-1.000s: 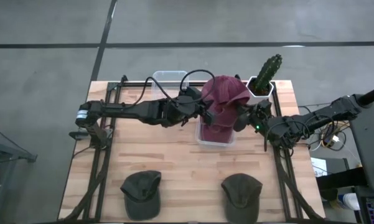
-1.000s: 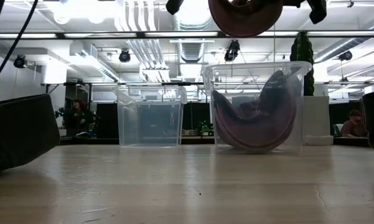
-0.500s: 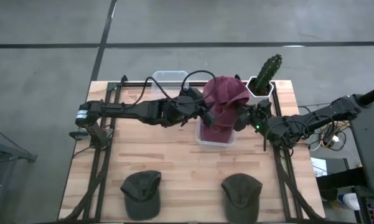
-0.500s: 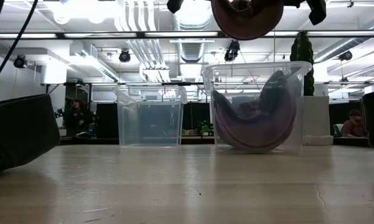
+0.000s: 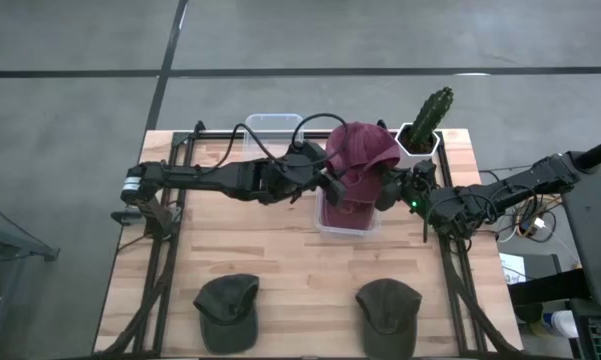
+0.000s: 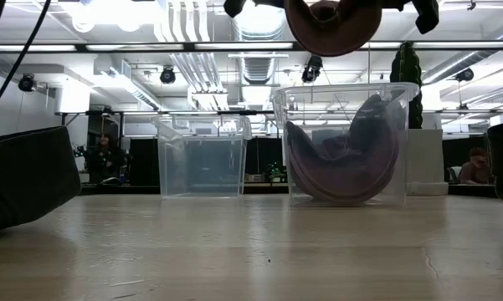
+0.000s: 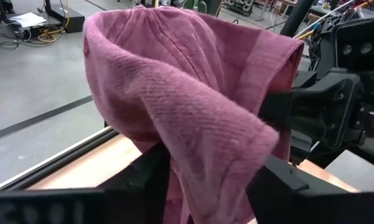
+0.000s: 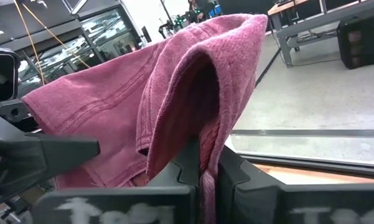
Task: Pick & Place hat
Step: Put the red cap into the right transparent bin
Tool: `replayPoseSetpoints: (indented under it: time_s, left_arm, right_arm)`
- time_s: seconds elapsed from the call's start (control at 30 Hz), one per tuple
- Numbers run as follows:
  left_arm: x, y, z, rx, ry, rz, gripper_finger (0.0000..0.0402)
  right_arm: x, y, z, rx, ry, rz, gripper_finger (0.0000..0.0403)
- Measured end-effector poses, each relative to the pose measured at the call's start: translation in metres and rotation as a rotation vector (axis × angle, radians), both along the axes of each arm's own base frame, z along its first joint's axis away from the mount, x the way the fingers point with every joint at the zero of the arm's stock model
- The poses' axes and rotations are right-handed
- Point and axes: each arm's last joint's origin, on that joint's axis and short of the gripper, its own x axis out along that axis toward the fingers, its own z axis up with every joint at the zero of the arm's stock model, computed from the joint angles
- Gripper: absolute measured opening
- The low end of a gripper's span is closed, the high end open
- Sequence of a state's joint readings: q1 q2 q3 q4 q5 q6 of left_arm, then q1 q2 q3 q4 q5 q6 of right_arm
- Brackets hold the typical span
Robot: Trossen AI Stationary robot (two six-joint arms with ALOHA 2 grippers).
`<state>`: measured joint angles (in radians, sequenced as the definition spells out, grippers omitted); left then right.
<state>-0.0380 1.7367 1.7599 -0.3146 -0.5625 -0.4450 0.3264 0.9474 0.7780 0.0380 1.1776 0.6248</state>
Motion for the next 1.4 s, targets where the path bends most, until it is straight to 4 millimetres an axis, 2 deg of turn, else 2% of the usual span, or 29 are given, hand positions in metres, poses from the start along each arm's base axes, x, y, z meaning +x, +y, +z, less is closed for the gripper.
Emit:
replayPoseSetpoints:
  time_s: [0.13, 0.5, 0.63, 0.83, 1.03, 1.23, 1.4]
  left_arm:
    - [-0.002, 0.000, -0.002, 0.000, 0.038, -0.004, 0.0199]
    - [-0.004, 0.000, 0.000, 0.007, 0.046, -0.007, 0.0199]
    - [-0.011, 0.000, 0.007, 0.043, 0.055, -0.019, 0.0199]
    - [-0.038, 0.000, 0.028, 0.048, 0.052, -0.024, 0.0199]
    - [-0.074, 0.000, 0.042, 0.047, 0.136, -0.026, 0.0199]
    - [-0.103, 0.003, 0.045, 0.064, 0.255, 0.007, 0.0199]
    - [-0.123, 0.006, 0.039, 0.106, 0.375, 0.130, 0.0199]
  right_arm:
    - [0.000, 0.000, 0.000, 0.000, 0.003, -0.001, 0.0009]
    - [-0.001, -0.001, -0.001, -0.003, 0.005, -0.021, 0.0008]
    - [-0.002, -0.001, -0.004, 0.016, 0.010, -0.033, 0.0008]
    - [-0.008, -0.006, -0.020, 0.116, 0.004, -0.075, 0.0008]
    - [-0.007, -0.006, -0.023, 0.210, -0.041, -0.027, 0.0008]
    - [0.002, -0.009, -0.030, 0.249, -0.006, -0.003, 0.0008]
    - [0.014, -0.014, -0.043, 0.297, 0.035, 0.000, 0.0008]
